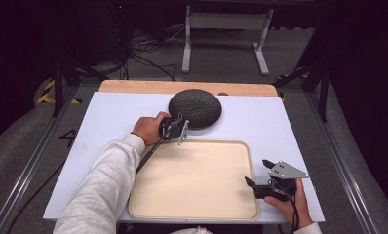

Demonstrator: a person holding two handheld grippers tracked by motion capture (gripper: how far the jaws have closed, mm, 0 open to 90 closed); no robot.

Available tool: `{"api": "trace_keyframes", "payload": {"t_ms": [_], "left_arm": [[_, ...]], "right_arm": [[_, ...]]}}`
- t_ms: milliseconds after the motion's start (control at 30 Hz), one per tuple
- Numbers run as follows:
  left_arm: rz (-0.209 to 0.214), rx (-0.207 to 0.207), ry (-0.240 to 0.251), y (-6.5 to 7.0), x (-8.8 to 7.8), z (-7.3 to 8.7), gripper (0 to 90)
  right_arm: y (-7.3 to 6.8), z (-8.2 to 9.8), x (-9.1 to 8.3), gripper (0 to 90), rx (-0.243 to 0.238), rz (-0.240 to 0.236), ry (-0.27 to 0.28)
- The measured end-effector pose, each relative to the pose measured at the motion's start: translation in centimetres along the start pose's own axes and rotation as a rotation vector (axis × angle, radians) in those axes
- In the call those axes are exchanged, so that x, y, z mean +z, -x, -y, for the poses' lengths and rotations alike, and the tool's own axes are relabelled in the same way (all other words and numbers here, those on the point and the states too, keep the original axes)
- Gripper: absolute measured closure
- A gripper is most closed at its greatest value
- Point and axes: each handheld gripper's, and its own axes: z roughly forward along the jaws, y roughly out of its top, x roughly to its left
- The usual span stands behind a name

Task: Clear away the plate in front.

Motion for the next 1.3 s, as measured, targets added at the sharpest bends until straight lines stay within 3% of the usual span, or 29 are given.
{"api": "trace_keyframes", "payload": {"t_ms": [100,167,267,467,533,633,767,833,933,1067,1300], "left_arm": [[-0.016,-0.039,0.024,-0.7,-0.3,-0.1,83.5],[-0.034,-0.037,0.017,-0.9,-0.6,-0.2,86.1],[-0.027,-0.082,0.037,-1.4,-1.0,-0.2,87.2],[-0.067,-0.073,0.035,-0.7,-1.3,-1.1,86.8],[-0.088,-0.031,0.010,-0.6,-1.5,-1.5,86.4],[-0.111,-0.006,-0.002,-0.5,-1.8,-1.9,85.9],[-0.101,0.000,-0.009,-0.8,-2.6,-2.2,85.4],[-0.119,-0.007,-0.015,-0.8,-3.0,-2.2,85.6],[-0.131,-0.015,-0.013,-1.0,-4.0,-2.3,86.1],[-0.157,0.020,-0.014,-0.5,-5.9,-2.7,86.3],[-0.182,0.009,0.045,0.7,-10.5,-2.8,85.8]], "right_arm": [[0.0,0.0,0.0,12.1,-0.001,-0.001,-0.003],[-0.1,0.0,0.0,12.1,-0.001,0.000,-0.003],[0.0,0.0,-0.1,12.2,-0.001,-0.002,-0.002],[0.2,0.1,-0.1,12.5,0.009,-0.003,-0.014],[0.2,0.1,-0.1,12.6,0.012,-0.003,-0.014],[0.1,0.1,-0.1,12.9,0.009,-0.004,-0.013],[0.1,0.1,-0.1,13.1,0.008,-0.006,-0.018],[0.1,0.1,-0.1,13.2,0.011,-0.011,-0.021],[0.1,0.0,-0.1,13.4,0.011,-0.009,-0.020],[0.1,-0.2,-0.1,13.5,0.004,-0.006,-0.013],[0.1,-0.4,-0.1,13.8,0.002,-0.003,-0.008]]}}
